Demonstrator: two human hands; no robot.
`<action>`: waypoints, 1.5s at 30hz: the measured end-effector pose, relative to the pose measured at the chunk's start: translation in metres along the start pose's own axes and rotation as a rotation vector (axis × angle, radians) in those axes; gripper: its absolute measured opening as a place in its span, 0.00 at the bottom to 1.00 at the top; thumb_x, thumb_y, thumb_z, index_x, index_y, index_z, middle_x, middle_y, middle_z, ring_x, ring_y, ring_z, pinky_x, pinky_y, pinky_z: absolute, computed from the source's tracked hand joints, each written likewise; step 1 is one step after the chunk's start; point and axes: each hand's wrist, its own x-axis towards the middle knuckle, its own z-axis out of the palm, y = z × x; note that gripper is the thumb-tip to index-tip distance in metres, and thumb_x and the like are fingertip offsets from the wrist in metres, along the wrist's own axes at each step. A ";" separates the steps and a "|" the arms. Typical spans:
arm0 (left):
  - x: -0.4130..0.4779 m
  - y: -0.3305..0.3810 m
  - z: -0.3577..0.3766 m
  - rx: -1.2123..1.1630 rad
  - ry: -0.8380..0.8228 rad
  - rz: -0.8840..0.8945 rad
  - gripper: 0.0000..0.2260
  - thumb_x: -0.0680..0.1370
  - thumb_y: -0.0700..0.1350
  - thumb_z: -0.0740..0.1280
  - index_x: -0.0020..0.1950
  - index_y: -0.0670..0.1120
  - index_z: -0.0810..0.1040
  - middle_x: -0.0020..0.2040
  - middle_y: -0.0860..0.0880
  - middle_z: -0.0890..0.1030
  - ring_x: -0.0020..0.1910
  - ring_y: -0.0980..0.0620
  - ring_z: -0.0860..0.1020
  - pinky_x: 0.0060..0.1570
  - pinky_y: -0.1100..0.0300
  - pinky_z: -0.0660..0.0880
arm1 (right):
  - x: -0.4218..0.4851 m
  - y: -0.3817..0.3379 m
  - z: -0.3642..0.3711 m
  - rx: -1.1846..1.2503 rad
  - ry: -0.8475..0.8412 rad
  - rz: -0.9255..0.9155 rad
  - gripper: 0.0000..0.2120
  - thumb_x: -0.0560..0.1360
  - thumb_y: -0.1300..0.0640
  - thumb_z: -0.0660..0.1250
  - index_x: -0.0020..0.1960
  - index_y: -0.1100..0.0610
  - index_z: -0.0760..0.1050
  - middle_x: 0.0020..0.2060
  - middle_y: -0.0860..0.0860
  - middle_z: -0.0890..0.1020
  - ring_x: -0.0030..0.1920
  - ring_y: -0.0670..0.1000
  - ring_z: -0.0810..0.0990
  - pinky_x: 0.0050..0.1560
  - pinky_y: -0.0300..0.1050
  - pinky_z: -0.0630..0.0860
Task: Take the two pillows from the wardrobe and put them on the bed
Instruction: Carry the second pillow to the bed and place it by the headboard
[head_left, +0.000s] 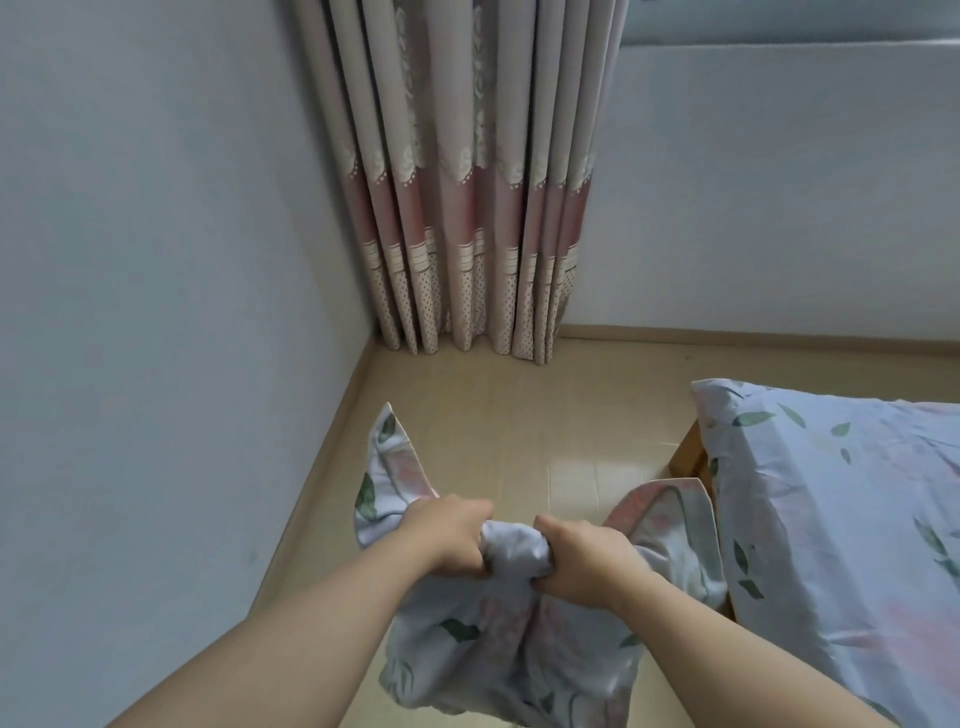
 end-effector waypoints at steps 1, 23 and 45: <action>0.015 0.004 -0.010 0.000 0.000 0.000 0.16 0.70 0.54 0.69 0.52 0.49 0.70 0.56 0.45 0.80 0.55 0.42 0.77 0.42 0.57 0.67 | 0.011 0.012 -0.010 -0.003 0.003 0.001 0.17 0.71 0.50 0.64 0.56 0.56 0.67 0.53 0.55 0.81 0.52 0.60 0.79 0.40 0.45 0.67; 0.337 -0.073 -0.187 0.066 -0.039 0.155 0.15 0.71 0.51 0.68 0.53 0.47 0.70 0.56 0.44 0.80 0.56 0.42 0.76 0.42 0.57 0.67 | 0.303 0.098 -0.173 0.037 0.018 0.189 0.14 0.71 0.49 0.64 0.47 0.51 0.60 0.54 0.55 0.80 0.54 0.60 0.78 0.41 0.44 0.65; 0.627 0.063 -0.328 0.244 -0.130 0.360 0.17 0.69 0.53 0.69 0.52 0.48 0.70 0.55 0.46 0.79 0.56 0.44 0.76 0.41 0.58 0.67 | 0.448 0.339 -0.301 0.281 0.071 0.395 0.14 0.70 0.49 0.64 0.45 0.52 0.60 0.52 0.54 0.81 0.52 0.59 0.78 0.40 0.45 0.66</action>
